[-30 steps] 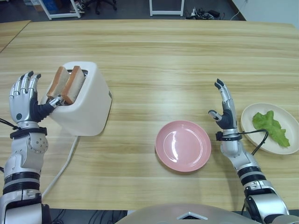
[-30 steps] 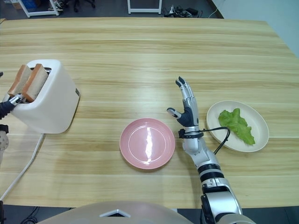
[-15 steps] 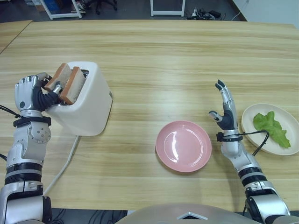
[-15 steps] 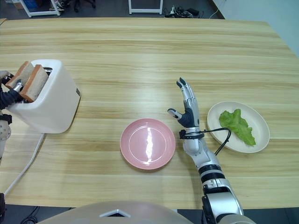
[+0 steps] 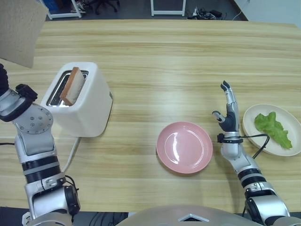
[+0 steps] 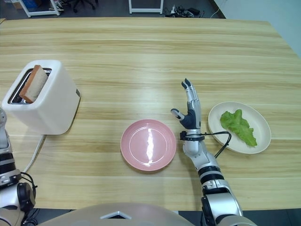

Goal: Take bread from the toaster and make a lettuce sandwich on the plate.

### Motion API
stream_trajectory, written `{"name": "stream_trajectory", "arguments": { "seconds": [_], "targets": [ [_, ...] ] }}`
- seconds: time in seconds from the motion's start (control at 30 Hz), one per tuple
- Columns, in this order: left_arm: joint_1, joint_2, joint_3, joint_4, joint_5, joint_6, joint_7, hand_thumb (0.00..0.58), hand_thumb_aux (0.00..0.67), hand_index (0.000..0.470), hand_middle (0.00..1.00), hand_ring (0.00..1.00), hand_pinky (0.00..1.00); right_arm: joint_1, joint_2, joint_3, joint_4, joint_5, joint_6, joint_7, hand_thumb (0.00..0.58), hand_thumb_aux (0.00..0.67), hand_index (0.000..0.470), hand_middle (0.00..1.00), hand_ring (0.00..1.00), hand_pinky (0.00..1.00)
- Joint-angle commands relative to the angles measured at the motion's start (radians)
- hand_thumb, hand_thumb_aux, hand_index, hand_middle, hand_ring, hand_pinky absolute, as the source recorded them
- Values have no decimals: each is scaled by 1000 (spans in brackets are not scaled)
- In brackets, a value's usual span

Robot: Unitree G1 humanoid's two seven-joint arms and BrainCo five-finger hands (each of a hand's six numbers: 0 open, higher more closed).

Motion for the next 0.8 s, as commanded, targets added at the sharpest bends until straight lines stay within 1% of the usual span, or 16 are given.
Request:
{"name": "stream_trajectory", "arguments": {
  "seconds": [0.03,0.07,0.17,0.23,0.33,0.43,0.5,0.57,0.67,0.73,0.77,0.8],
  "targets": [
    [66,-88,-299,-25,-181,-56,-298,580,670,470,1000,1000,1000,14,-37,-37,-52,19,8,-3,0,0,0,0,0,0],
    [87,-116,-376,7,-214,-75,-369,580,670,470,1000,1000,1000,24,-53,-55,-79,23,12,-4,0,0,0,0,0,0],
    [157,-189,-569,82,-279,-72,-564,580,670,470,1000,1000,1000,63,-121,-133,-192,31,45,4,0,0,0,0,0,0],
    [189,-231,-651,138,-284,-66,-657,580,670,470,1000,1000,1000,102,-177,-195,-277,28,86,27,0,0,0,0,0,0],
    [222,-278,-742,236,-233,-60,-743,580,670,470,1000,1000,1000,188,-276,-304,-391,4,175,72,0,0,0,0,0,0],
    [228,-311,-780,331,-178,-57,-781,580,670,470,1000,1000,1000,255,-363,-407,-426,-18,277,103,0,0,0,0,0,0],
    [221,-329,-788,400,-132,-55,-779,580,670,470,1000,1000,1000,303,-423,-482,-422,-35,349,110,0,0,0,0,0,0],
    [212,-341,-784,445,-101,-50,-772,580,670,470,1000,1000,1000,344,-472,-525,-406,-58,402,118,0,0,0,0,0,0],
    [215,-349,-786,457,-63,-36,-774,580,670,470,1000,1000,1000,368,-518,-496,-339,-106,460,128,0,0,0,0,0,0],
    [220,-341,-791,462,-5,-25,-750,580,670,470,1000,1000,1000,372,-526,-431,-307,-141,472,150,0,0,0,0,0,0],
    [223,-326,-796,461,54,-21,-721,580,670,470,741,741,741,373,-528,-389,-291,-152,464,179,0,0,0,0,0,0],
    [229,-309,-802,453,112,-15,-697,580,670,470,0,0,0,372,-532,-349,-274,-160,457,209,0,0,0,0,0,0]
  ]
}}
